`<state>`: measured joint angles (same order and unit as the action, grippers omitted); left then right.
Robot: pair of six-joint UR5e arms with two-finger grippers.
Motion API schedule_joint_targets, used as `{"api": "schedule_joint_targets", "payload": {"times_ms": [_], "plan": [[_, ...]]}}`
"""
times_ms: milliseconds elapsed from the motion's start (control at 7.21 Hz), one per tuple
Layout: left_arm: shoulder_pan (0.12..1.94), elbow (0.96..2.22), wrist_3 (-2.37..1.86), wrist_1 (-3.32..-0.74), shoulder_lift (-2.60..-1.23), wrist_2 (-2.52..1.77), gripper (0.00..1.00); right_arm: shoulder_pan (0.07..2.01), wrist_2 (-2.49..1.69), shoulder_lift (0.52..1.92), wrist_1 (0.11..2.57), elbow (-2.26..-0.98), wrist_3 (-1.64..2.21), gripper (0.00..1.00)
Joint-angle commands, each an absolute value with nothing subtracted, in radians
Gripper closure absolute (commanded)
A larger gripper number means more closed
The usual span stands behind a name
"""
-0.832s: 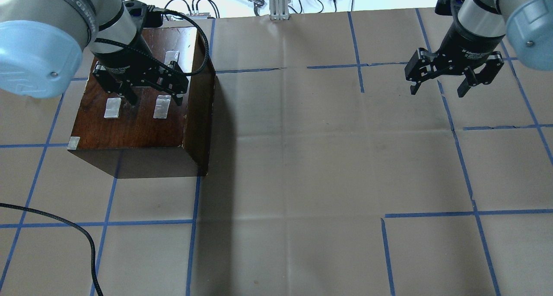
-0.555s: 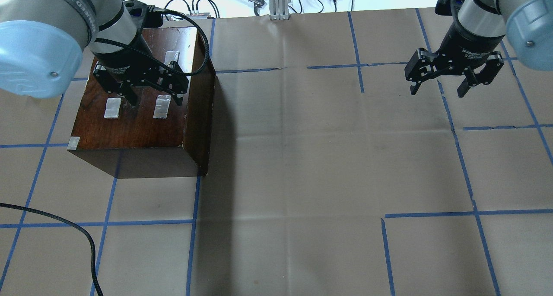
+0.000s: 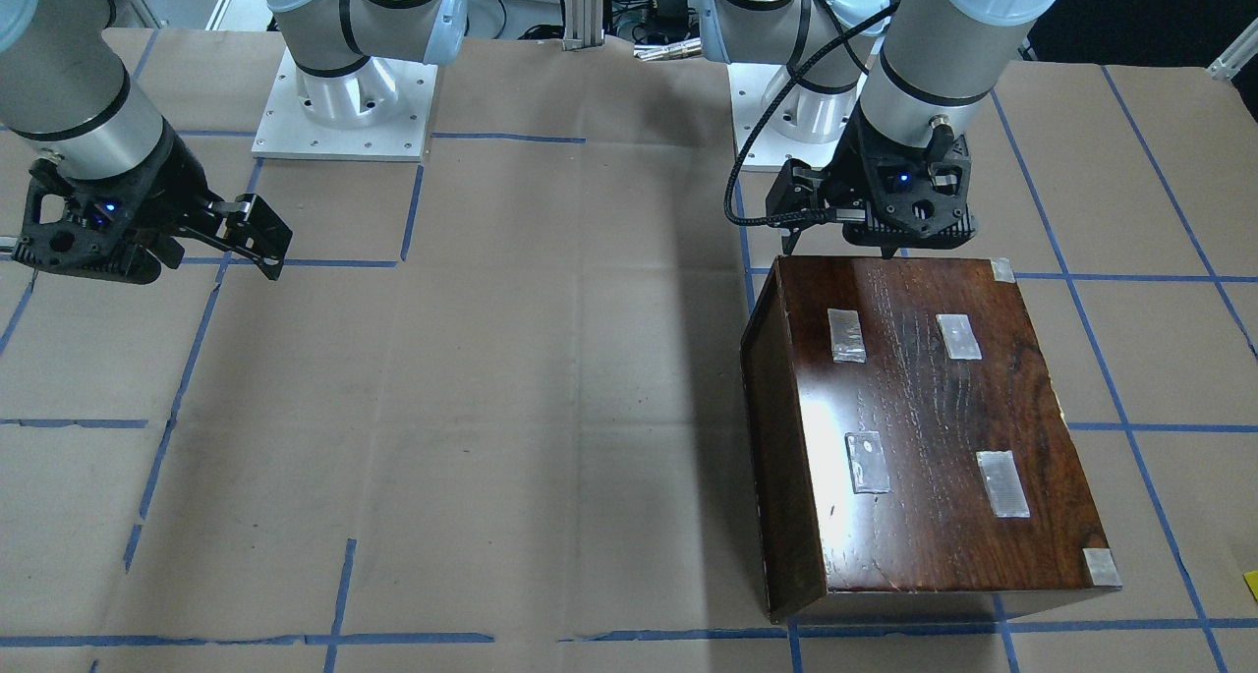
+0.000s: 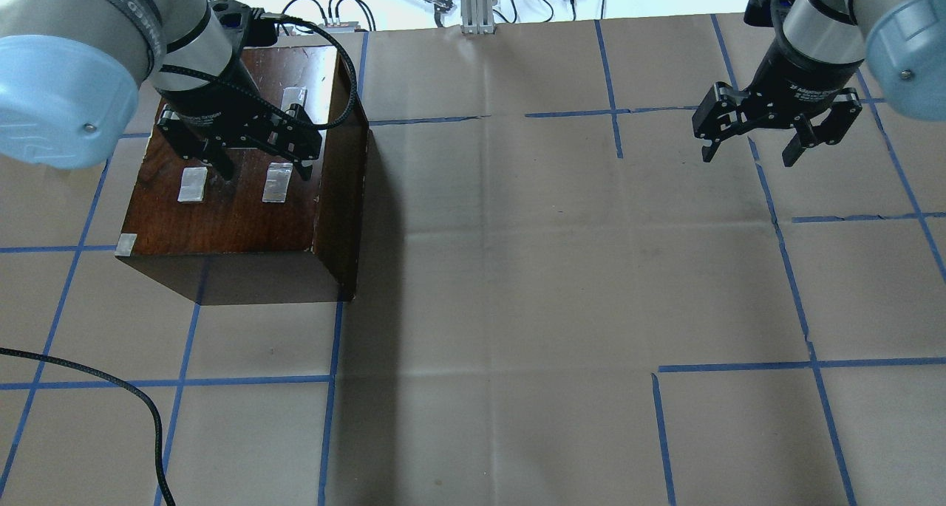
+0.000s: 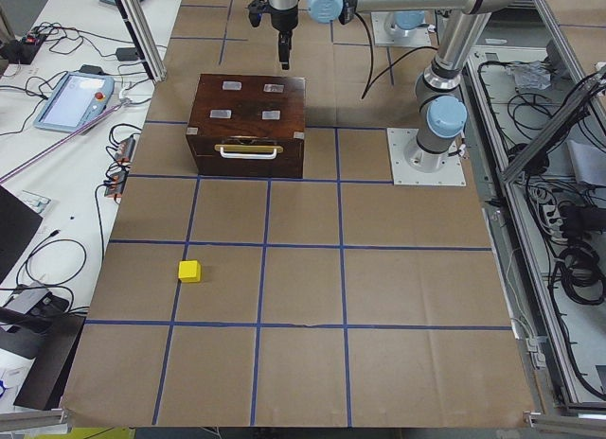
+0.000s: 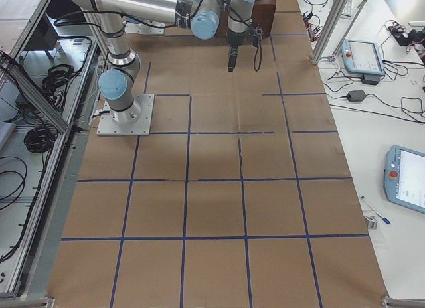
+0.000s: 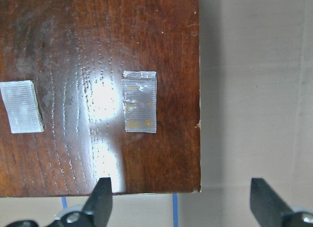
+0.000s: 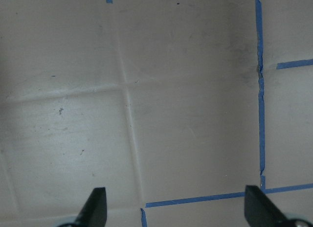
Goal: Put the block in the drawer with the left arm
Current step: 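Move the left gripper off the cabinet top toward the drawer side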
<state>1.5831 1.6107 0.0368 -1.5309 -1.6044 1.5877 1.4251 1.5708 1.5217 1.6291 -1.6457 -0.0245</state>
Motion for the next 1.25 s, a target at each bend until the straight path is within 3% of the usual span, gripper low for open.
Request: {"api": "schedule_joint_targets", "payload": {"times_ms": [0,555,1110], "plan": [[1.583,1.611,0.037,-1.529,-1.608,1.588,0.01,1.425,1.571,1.522,1.629,-1.646,-0.025,0.00],[1.539,1.545,0.076,-1.531,-1.626,1.585,0.01,1.425,1.571,1.522,1.629,-1.646,-0.025,0.00],[1.347,1.489,0.158,-1.532,-1.673,1.572,0.01,1.425,1.571,1.522,1.629,-1.644,-0.025,0.00]]}}
